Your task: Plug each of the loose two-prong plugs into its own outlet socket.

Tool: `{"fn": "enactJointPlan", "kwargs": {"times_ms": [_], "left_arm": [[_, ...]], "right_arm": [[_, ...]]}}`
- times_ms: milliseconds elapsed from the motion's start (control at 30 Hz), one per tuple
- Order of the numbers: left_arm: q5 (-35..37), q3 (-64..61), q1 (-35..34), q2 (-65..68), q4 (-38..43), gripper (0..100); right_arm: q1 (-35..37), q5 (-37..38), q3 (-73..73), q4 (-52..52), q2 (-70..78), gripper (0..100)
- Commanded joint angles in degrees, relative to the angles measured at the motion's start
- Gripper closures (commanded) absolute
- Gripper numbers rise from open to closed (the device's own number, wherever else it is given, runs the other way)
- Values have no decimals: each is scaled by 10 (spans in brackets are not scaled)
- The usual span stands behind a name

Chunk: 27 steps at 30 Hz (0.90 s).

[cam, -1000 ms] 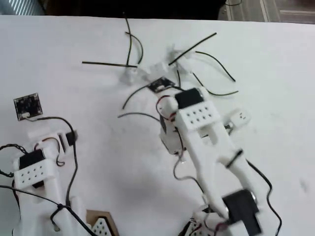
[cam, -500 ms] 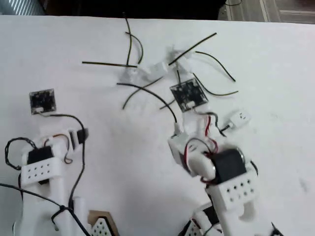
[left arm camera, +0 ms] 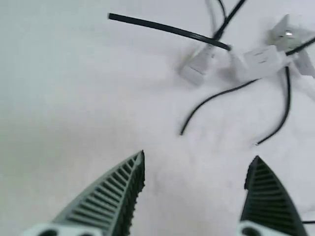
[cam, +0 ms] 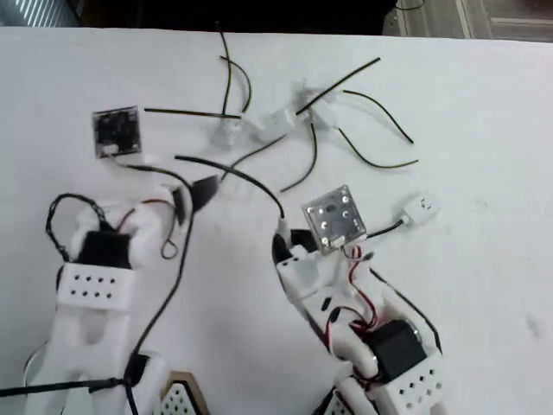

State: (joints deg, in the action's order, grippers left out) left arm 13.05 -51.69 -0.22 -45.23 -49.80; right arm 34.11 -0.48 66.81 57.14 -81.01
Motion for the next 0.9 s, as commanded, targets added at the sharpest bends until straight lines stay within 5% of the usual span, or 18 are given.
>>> {"fn": "enactJointPlan", "kwargs": {"times_ms": [0, 233, 867], "left_arm": [[14, 34, 93, -18, -16, 679], [11, 34, 137, -19, -41, 677], [-91, 34, 228, -19, -61, 679]], "right_arm": [[15, -4, 13, -15, -28, 981], [58, 1, 46, -36, -31, 981], [9, 1, 72, -116, 70, 981]]}}
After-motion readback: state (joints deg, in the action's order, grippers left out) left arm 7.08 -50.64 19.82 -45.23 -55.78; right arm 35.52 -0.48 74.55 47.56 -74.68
